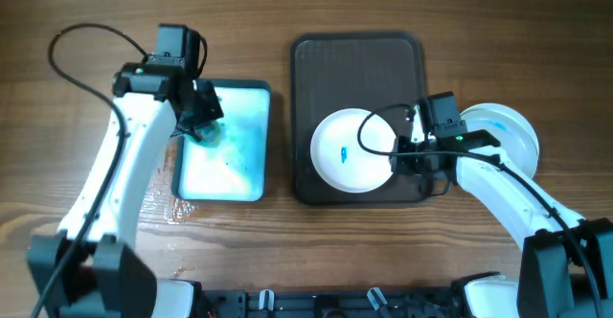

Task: Clean dirty plates on tray and stack at the side
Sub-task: 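Grasp the sponge with the left gripper and scrub the last plate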

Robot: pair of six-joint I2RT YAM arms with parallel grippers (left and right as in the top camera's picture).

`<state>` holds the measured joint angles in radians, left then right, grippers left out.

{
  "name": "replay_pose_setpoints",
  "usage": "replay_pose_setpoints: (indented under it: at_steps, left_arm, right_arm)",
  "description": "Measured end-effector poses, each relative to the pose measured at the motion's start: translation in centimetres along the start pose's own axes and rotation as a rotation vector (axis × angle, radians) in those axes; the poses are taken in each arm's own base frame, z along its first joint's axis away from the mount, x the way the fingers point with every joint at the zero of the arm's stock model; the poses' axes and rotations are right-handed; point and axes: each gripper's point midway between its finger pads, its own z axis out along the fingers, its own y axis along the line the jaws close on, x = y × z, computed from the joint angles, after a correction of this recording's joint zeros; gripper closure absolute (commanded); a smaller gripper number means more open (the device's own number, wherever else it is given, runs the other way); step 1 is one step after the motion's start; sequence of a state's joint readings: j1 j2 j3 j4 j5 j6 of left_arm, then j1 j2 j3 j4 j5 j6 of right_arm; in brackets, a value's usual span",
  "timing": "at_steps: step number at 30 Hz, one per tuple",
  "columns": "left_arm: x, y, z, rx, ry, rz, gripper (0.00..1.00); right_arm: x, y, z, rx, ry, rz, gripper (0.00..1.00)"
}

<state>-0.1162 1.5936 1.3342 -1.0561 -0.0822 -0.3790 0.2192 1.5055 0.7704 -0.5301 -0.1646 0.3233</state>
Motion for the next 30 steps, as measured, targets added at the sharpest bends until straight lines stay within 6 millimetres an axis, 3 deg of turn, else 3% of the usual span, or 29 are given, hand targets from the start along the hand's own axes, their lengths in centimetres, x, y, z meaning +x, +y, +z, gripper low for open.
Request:
replay_pose_setpoints:
  at_steps: [1,3,5,10,12,13,15,16,19,22,23,26,28,30]
  left_arm:
    - [-0.3,-0.6,-1.9,0.025,-0.040,0.012,0.96]
    - [0.3,-1.8,-3.5,0.053,-0.070,0.050,0.96]
    - [1.2,-2.9,-3.7,0.061,-0.059,0.091,0.96]
    - [1.6,-3.2,-3.7,0.071,-0.042,0.099,0.96]
    - [1.9,-4.1,-3.8,0.120,-0.031,0.104,0.96]
    - [2.0,-5.1,-4.0,0.161,-0.025,0.113,0.96]
    - [2.7,-7.4,-4.1,0.250,-0.003,0.142,0.96]
    - [3.0,-8.3,-4.2,0.278,0.004,0.152,0.96]
    - [4.5,-13.3,-4.4,0.401,0.015,0.219,0.96]
    - [6.9,-19.4,-2.1,0.483,0.068,0.249,0.96]
    - [8.7,-21.9,0.3,0.504,0.136,0.266,0.96]
    - [12.9,-26.5,5.4,0.584,0.302,0.268,0.96]
    - [16.4,-27.0,8.5,0.556,0.427,0.268,0.96]
    - [16.4,-26.2,9.3,0.497,0.425,0.257,0.96]
  right_arm:
    - [0.1,0.3,0.0,-0.018,0.004,-0.031,0.55]
    - [-0.1,0.6,0.0,-0.033,-0.004,-0.042,0.55]
    - [-0.3,0.3,0.0,-0.014,-0.010,-0.004,0.55]
    - [-1.3,0.2,0.0,-0.006,-0.057,-0.006,0.56]
    - [-1.8,0.2,0.6,-0.017,-0.103,-0.016,0.64]
    - [-1.4,0.0,0.9,-0.016,-0.100,-0.015,0.69]
    - [-0.7,-0.5,2.4,-0.008,-0.086,0.008,0.87]
    - [-1.2,-0.4,2.7,-0.014,-0.101,0.016,0.93]
    - [-1.5,-0.2,3.1,-0.029,-0.104,0.033,0.95]
    - [-1.5,-0.2,3.0,-0.034,-0.103,0.062,0.96]
    - [-1.5,-0.2,3.0,-0.034,-0.103,0.066,0.96]
    - [-1.5,-0.2,3.0,-0.036,-0.102,0.072,0.96]
    - [-1.5,-0.2,3.0,-0.036,-0.101,0.072,0.96]
    - [-1.5,-0.2,3.0,-0.036,-0.101,0.072,0.96]
